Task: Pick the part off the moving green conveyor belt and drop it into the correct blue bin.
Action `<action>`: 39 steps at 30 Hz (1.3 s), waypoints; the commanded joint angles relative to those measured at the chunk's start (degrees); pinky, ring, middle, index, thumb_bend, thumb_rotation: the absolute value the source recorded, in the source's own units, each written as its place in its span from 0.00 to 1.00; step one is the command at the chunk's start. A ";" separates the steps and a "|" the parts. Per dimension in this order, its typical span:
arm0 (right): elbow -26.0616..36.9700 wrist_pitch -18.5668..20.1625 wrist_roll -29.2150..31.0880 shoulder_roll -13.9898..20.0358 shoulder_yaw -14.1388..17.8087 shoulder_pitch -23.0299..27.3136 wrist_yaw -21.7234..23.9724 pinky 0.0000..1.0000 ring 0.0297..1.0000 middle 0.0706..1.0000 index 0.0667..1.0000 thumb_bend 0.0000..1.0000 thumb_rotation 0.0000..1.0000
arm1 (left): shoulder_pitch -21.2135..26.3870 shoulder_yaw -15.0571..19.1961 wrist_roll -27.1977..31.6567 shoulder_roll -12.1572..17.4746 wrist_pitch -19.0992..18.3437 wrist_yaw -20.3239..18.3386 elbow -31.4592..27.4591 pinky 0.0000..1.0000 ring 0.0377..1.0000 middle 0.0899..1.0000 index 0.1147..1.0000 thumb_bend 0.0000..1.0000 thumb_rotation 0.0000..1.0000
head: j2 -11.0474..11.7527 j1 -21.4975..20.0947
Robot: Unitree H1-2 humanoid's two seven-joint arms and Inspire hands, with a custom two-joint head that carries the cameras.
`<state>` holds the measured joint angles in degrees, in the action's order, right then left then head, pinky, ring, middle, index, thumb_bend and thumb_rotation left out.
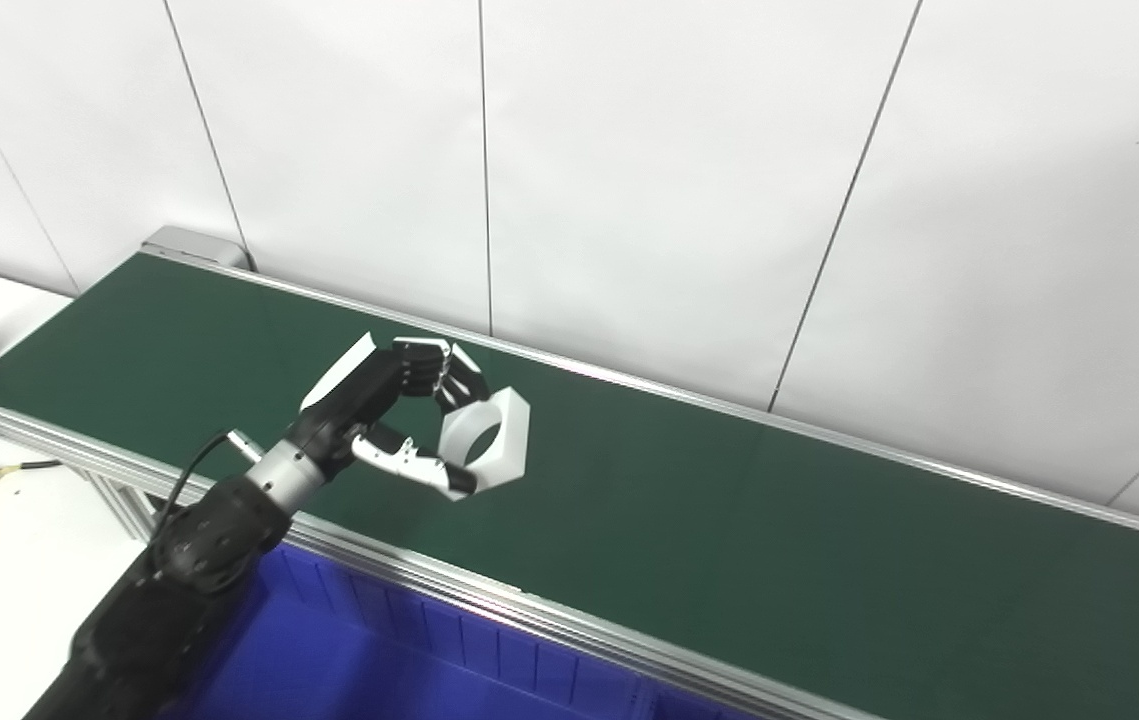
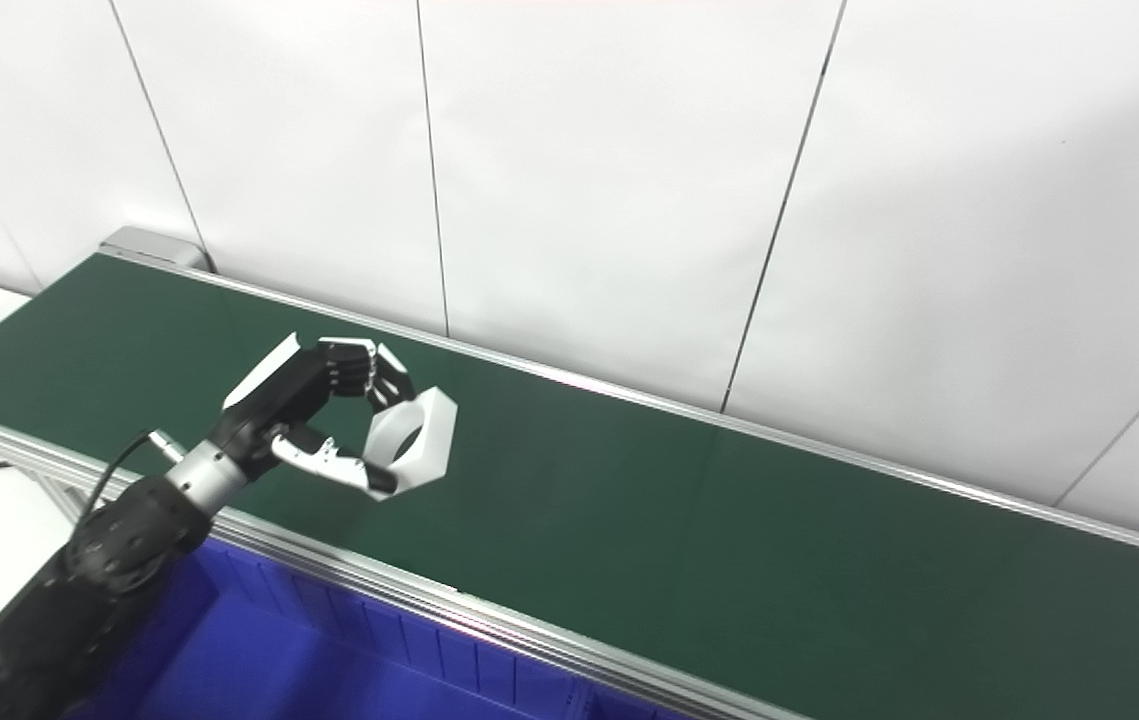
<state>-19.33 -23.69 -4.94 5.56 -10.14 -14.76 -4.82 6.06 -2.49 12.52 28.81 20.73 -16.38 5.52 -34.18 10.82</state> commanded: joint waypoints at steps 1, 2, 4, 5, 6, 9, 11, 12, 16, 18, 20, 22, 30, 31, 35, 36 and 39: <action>2.03 -3.22 0.20 -0.29 -0.12 -0.34 -0.31 0.61 0.69 0.78 0.83 0.62 0.02 | -0.52 1.26 2.26 0.16 -0.78 -1.20 -3.60 0.34 0.41 0.44 0.47 0.48 0.00 | 0.03 0.03; 2.26 -3.21 0.18 -0.30 -0.19 -0.44 -0.24 0.61 0.69 0.77 0.82 0.62 0.02 | -1.80 1.09 3.19 0.24 -2.44 -2.00 -5.48 0.34 0.41 0.44 0.47 0.47 0.00 | -1.31 -0.77; 2.76 -3.21 0.17 -0.27 -0.34 -0.68 0.00 0.60 0.69 0.77 0.82 0.63 0.02 | -3.76 0.89 4.27 0.38 -5.21 -3.23 -8.41 0.35 0.41 0.43 0.47 0.48 0.00 | -2.36 -1.47; 3.00 -3.20 0.19 -0.24 -0.40 -0.81 0.15 0.61 0.69 0.77 0.82 0.63 0.03 | -4.49 0.89 4.52 0.41 -6.28 -3.70 -9.53 0.35 0.41 0.43 0.47 0.47 0.00 | -2.51 -1.47; 3.38 -3.19 -0.12 -0.13 -0.54 -1.03 0.17 0.61 0.69 0.77 0.82 0.64 0.05 | -5.70 0.80 4.39 0.44 -8.00 -4.00 -11.16 0.35 0.41 0.43 0.48 0.47 0.00 | -3.24 -1.26; 4.48 -3.21 -0.43 0.01 -0.70 -1.65 0.32 0.61 0.70 0.78 0.82 0.63 0.07 | -8.48 0.76 3.66 -0.40 -9.39 -4.75 -13.56 0.35 0.41 0.43 0.47 0.47 0.00 | -4.12 -1.54; 5.14 -3.22 -0.36 0.00 -0.64 -2.05 0.62 0.62 0.71 0.78 0.82 0.63 0.04 | -9.96 0.60 3.30 -1.35 -9.01 -5.20 -14.05 0.35 0.41 0.44 0.47 0.47 0.00 | -4.81 -2.14; 5.42 -3.19 -0.28 -0.03 -0.60 -2.17 0.94 0.63 0.71 0.79 0.82 0.62 0.04 | -11.00 0.35 3.53 -1.76 -9.53 -5.57 -14.36 0.35 0.41 0.44 0.47 0.47 0.00 | -5.72 -2.72; 6.40 -3.11 0.13 -0.18 -0.69 -2.36 2.06 0.63 0.72 0.79 0.83 0.64 0.09 | -14.15 0.03 4.86 -3.57 -11.14 -6.60 -14.37 0.35 0.41 0.44 0.46 0.48 0.00 | -6.88 -3.38; 7.24 -3.20 0.14 -0.01 -1.15 -2.40 2.41 0.61 0.71 0.78 0.83 0.63 0.06 | -15.60 -0.02 5.85 -4.81 -11.47 -7.07 -13.84 0.35 0.42 0.44 0.46 0.48 0.00 | -7.54 -3.59; 7.62 -3.16 -0.58 -0.22 -1.01 -2.53 2.44 0.61 0.70 0.78 0.82 0.63 0.08 | -17.30 -0.22 6.29 -5.99 -12.34 -7.18 -13.52 0.36 0.43 0.44 0.45 0.48 0.00 | -8.14 -3.84; 8.12 -2.84 -1.03 -0.39 -0.78 -2.78 2.56 0.61 0.71 0.78 0.82 0.63 0.10 | -18.91 -0.38 5.48 -7.11 -12.39 -6.93 -12.99 0.36 0.43 0.44 0.45 0.48 0.00 | -8.87 -4.01; 10.62 -1.36 -1.31 -0.38 -0.15 -3.58 3.07 0.61 0.71 0.78 0.82 0.65 0.10 | -21.71 -2.47 1.18 -8.90 -11.53 -8.08 -7.08 0.35 0.42 0.44 0.45 0.48 0.00 | -10.95 -4.14; 10.67 -1.45 -1.58 -0.35 -0.10 -3.59 3.10 0.61 0.71 0.78 0.82 0.65 0.10 | -21.65 -2.76 0.74 -8.99 -11.57 -8.20 -6.30 0.36 0.42 0.44 0.46 0.48 0.00 | -11.13 -4.11; 11.08 -1.00 -2.09 -0.38 0.26 -3.82 3.27 0.60 0.70 0.78 0.82 0.65 0.14 | -21.19 -3.73 -3.98 -9.89 -10.57 -6.64 -3.31 0.36 0.41 0.43 0.46 0.47 0.00 | -11.82 -4.14; 11.15 -1.01 -2.31 -0.38 0.33 -3.88 3.26 0.60 0.70 0.78 0.82 0.65 0.14 | -21.23 -3.71 -4.97 -10.23 -10.94 -5.95 -3.13 0.36 0.41 0.43 0.47 0.47 0.00 | -11.82 -4.14; 11.41 -0.71 -1.85 -0.52 0.57 -4.07 3.59 0.61 0.70 0.78 0.82 0.65 0.13 | -20.88 -3.97 -10.89 -10.97 -9.69 -2.85 -1.46 0.37 0.42 0.44 0.47 0.48 0.00 | -12.02 -4.28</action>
<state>-9.79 -23.63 -7.24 5.46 -9.86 -18.76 -1.74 -15.79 -6.44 4.43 17.58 8.57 -21.17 3.96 -46.14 6.50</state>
